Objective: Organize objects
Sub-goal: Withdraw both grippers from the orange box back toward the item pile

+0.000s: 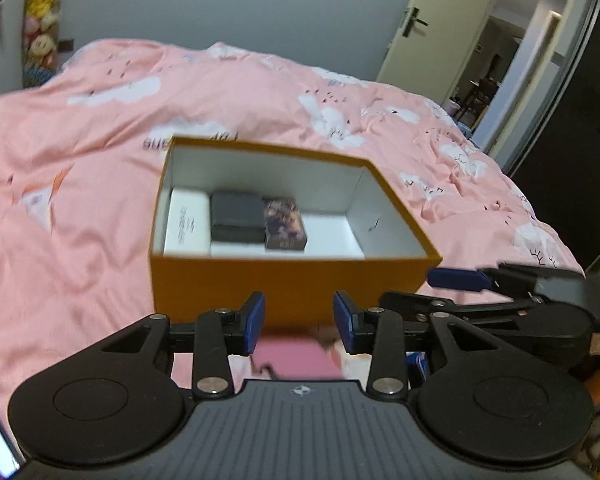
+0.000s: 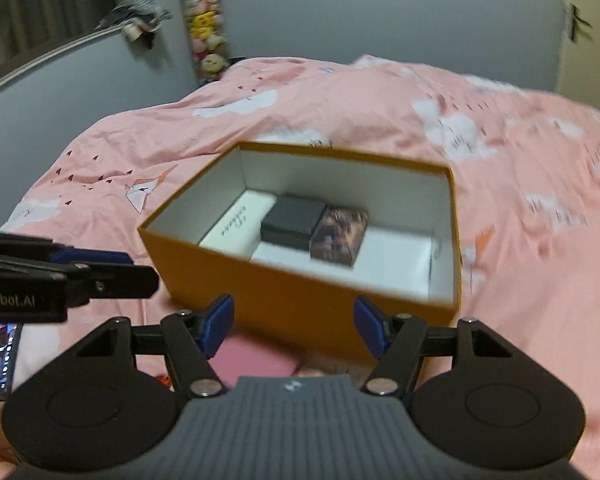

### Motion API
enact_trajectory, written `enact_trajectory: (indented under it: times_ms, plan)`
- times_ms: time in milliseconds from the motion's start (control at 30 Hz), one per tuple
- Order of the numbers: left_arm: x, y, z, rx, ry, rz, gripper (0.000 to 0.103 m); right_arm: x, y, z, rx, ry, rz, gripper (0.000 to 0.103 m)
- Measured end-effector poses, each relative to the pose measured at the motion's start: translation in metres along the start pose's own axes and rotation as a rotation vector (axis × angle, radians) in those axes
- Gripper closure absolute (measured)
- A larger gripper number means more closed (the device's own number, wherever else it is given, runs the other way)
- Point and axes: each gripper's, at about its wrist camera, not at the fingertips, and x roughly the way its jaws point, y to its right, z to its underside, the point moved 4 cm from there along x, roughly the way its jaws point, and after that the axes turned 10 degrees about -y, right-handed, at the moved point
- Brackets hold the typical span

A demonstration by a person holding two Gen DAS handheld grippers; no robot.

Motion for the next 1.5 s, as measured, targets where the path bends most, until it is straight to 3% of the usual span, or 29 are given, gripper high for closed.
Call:
enact_trajectory:
  times_ms: [200, 400, 667, 933, 1167, 1433, 1467, 1500]
  plan:
    - [0.014, -0.015, 0.038, -0.072, -0.108, -0.006, 0.059, 0.005, -0.002, 0.047, 0.07, -0.07, -0.002, 0.044]
    - [0.032, -0.025, 0.069, -0.12, -0.287, -0.058, 0.059, 0.031, -0.03, 0.077, -0.003, -0.206, -0.072, 0.059]
    - [0.038, -0.029, 0.09, -0.062, -0.342, -0.167, 0.06, 0.067, -0.065, 0.108, -0.113, -0.403, -0.211, 0.057]
    - [0.041, -0.032, 0.089, -0.075, -0.326, -0.14, 0.06, 0.095, -0.072, 0.114, -0.105, -0.486, -0.241, 0.039]
    - [0.034, -0.03, 0.086, -0.078, -0.286, -0.105, 0.06, 0.091, -0.073, 0.112, -0.119, -0.446, -0.208, 0.05]
    - [0.011, -0.024, 0.075, -0.064, -0.165, -0.038, 0.06, 0.042, -0.066, 0.094, -0.139, -0.218, -0.128, 0.064]
    - [0.01, -0.023, 0.074, -0.058, -0.157, -0.033, 0.06, 0.038, -0.062, 0.09, -0.129, -0.187, -0.104, 0.095]
    - [0.01, -0.022, 0.073, -0.052, -0.153, -0.028, 0.06, 0.035, -0.059, 0.086, -0.123, -0.157, -0.067, 0.103]
